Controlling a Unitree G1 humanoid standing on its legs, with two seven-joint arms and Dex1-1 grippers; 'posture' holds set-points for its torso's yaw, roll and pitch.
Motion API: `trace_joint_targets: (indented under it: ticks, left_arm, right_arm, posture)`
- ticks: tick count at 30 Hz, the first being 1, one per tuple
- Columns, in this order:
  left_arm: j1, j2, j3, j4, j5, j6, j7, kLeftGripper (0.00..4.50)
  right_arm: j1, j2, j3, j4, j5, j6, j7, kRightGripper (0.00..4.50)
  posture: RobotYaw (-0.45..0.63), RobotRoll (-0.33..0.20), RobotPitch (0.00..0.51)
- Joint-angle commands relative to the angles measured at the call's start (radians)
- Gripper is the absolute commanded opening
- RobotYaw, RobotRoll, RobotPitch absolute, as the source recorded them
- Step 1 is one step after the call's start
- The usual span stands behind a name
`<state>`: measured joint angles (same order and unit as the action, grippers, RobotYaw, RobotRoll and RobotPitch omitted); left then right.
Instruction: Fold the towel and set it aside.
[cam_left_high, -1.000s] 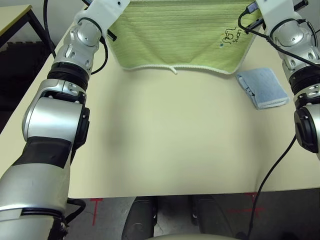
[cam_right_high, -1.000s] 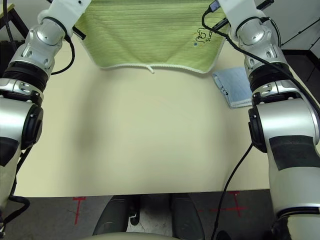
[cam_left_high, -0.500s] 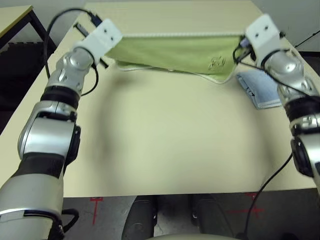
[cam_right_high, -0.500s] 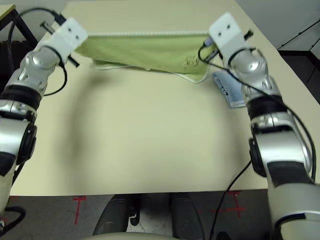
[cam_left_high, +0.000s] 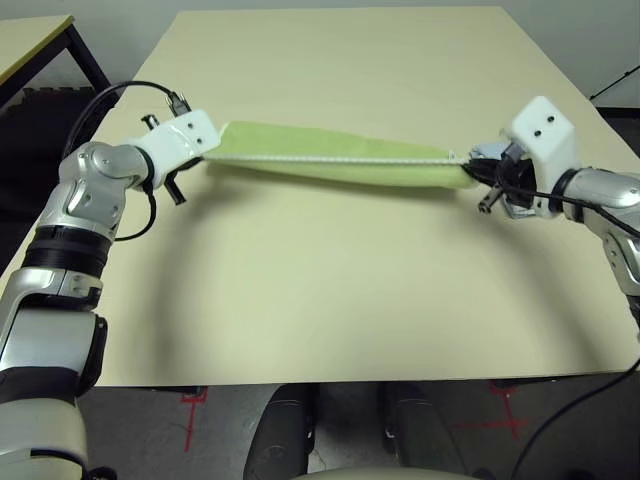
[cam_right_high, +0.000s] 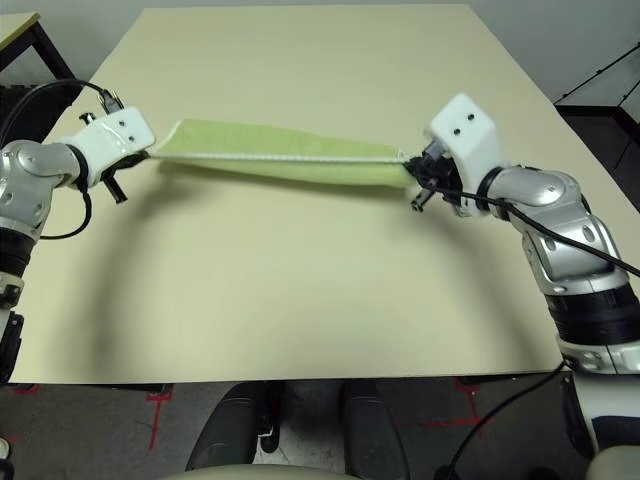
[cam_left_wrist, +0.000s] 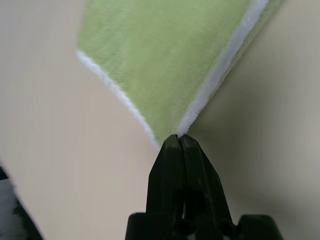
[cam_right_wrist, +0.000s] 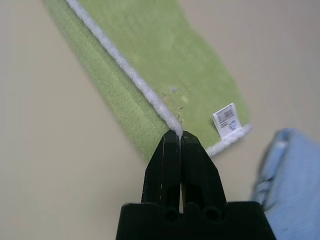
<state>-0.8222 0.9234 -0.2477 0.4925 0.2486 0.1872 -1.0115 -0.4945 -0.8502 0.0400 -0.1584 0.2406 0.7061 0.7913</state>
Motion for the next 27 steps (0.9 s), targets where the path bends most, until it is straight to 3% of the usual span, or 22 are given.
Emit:
trace_joint_targets:
  ticks: [1, 8, 17, 27]
  left_arm:
    - [0.080, 0.082, 0.015, -0.066, -0.004, 0.079, -0.089, 0.01]
    - [0.183, 0.143, 0.026, -0.233, -0.060, 0.148, -0.213, 0.01]
    - [0.250, 0.227, 0.032, -0.332, -0.119, 0.191, -0.332, 0.01]
    - [0.279, 0.278, 0.035, -0.382, -0.162, 0.213, -0.390, 0.01]
  right_arm:
    - [0.034, -0.066, -0.036, 0.010, -0.001, 0.062, 0.021, 0.00]
    - [0.074, -0.122, -0.021, -0.019, 0.041, 0.095, 0.102, 0.00]
    - [0.095, -0.172, 0.001, 0.003, 0.051, 0.109, 0.176, 0.00]
    - [0.151, -0.252, -0.033, -0.094, 0.161, 0.189, 0.281, 0.00]
  posture:
    - [0.10, 0.000, 0.172]
    - [0.10, 0.000, 0.173]
    - [0.11, 0.000, 0.174]
    - [0.11, 0.000, 0.173]
